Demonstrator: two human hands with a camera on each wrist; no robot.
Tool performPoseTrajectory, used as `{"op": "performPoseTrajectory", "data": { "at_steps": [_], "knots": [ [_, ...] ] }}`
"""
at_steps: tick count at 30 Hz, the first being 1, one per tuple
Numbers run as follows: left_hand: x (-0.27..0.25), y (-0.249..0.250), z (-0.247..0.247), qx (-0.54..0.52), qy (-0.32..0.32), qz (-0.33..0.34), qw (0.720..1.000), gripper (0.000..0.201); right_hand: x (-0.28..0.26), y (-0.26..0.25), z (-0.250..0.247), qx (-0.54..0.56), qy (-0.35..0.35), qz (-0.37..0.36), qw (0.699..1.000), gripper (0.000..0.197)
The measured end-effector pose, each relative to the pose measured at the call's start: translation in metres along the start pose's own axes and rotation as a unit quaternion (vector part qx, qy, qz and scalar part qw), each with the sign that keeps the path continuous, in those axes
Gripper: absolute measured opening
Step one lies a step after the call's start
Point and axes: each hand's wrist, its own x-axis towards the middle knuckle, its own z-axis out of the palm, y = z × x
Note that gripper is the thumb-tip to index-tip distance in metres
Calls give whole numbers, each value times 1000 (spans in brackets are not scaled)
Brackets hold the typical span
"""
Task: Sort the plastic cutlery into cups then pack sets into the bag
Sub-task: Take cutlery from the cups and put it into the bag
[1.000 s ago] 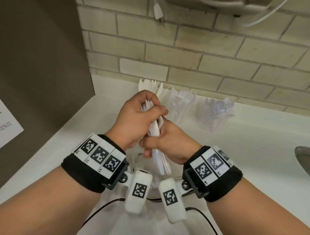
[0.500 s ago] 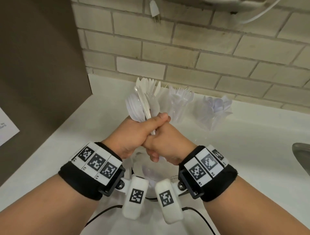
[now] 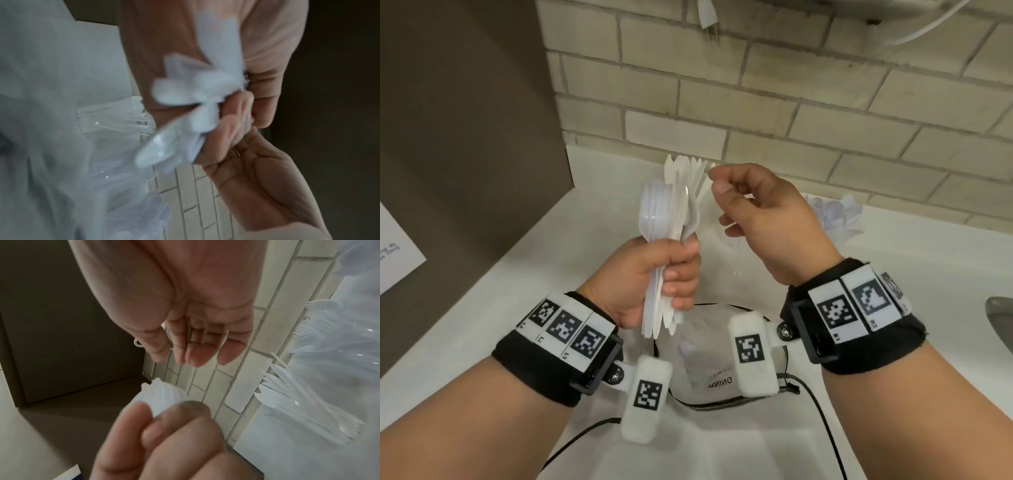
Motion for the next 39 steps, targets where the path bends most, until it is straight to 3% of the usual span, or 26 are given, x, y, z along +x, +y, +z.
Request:
{"op": "performPoseTrajectory", "data": {
  "at_steps": [5, 8, 10, 15, 20, 23, 26, 32, 39],
  "knots": [
    [-1, -5, -3, -44, -120, -53, 990, 37, 0, -6, 6, 20, -80, 21, 996, 25],
    [0, -8, -4, -51, -120, -79, 988, 34, -1, -7, 9, 2, -84, -11, 996, 48],
    [-1, -10, -4, -47, -107, -80, 990, 33, 0, -7, 9, 20, -71, -12, 997, 53],
    [-2, -15, -2, -9, -52, -46, 998, 37, 4, -6, 5, 23, -43, 45, 998, 18],
    [-1, -15, -4, 13, -41, -34, 999, 38, 5, -9, 3, 44, 15, 40, 998, 21],
    [0, -13, -4, 17, -42, -22, 999, 37, 0, -2, 8, 5, -12, 39, 999, 37],
    [0, -16, -5, 15, -44, -17, 999, 38, -3, 0, 10, -13, -25, 33, 999, 26],
    [-1, -18, -8, 46, -20, -21, 998, 44, -1, -6, 6, 72, 46, 0, 996, 20],
    [1, -14, -3, 105, 18, 1, 994, 36, -4, 1, 15, 9, -21, 12, 1000, 20]
  ]
}}
